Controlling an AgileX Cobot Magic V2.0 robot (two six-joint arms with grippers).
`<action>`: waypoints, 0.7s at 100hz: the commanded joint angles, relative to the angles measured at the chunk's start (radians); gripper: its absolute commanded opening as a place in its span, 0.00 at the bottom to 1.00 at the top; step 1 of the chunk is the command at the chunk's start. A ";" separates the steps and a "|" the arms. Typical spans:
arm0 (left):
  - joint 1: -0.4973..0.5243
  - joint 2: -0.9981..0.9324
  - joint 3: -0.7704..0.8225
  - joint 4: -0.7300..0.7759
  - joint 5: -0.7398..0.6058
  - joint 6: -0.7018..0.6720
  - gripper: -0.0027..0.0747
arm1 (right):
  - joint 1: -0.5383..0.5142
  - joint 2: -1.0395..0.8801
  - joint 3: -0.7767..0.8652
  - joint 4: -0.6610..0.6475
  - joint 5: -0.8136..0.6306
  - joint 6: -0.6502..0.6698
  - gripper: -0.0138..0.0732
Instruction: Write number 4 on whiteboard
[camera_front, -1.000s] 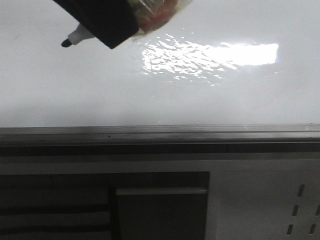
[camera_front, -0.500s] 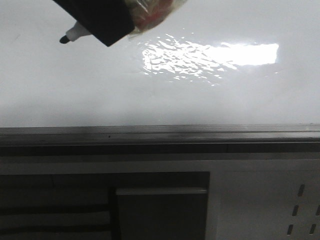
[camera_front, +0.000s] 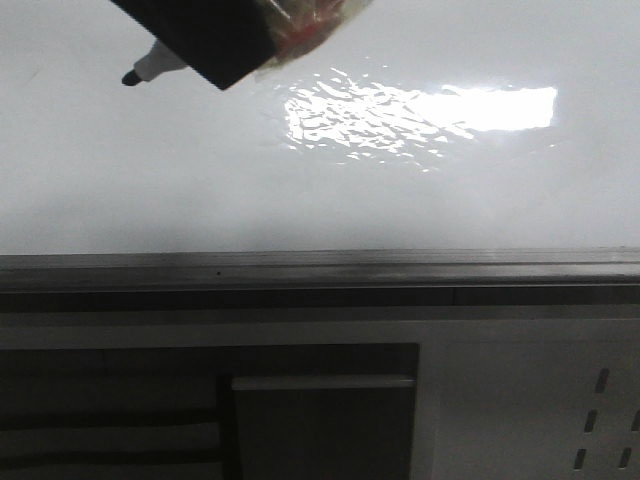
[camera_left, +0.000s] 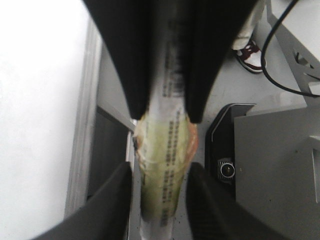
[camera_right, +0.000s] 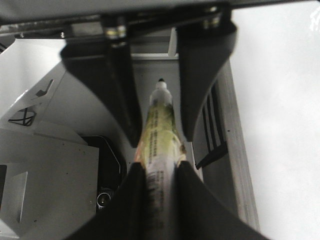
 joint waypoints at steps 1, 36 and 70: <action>0.003 -0.027 -0.031 -0.037 -0.066 -0.026 0.49 | 0.001 -0.020 -0.033 0.009 -0.051 0.026 0.10; 0.158 -0.228 0.020 -0.043 -0.095 -0.134 0.49 | 0.001 -0.079 -0.031 -0.290 -0.098 0.438 0.10; 0.435 -0.565 0.327 -0.155 -0.282 -0.186 0.49 | -0.104 -0.196 0.117 -0.442 -0.246 0.733 0.10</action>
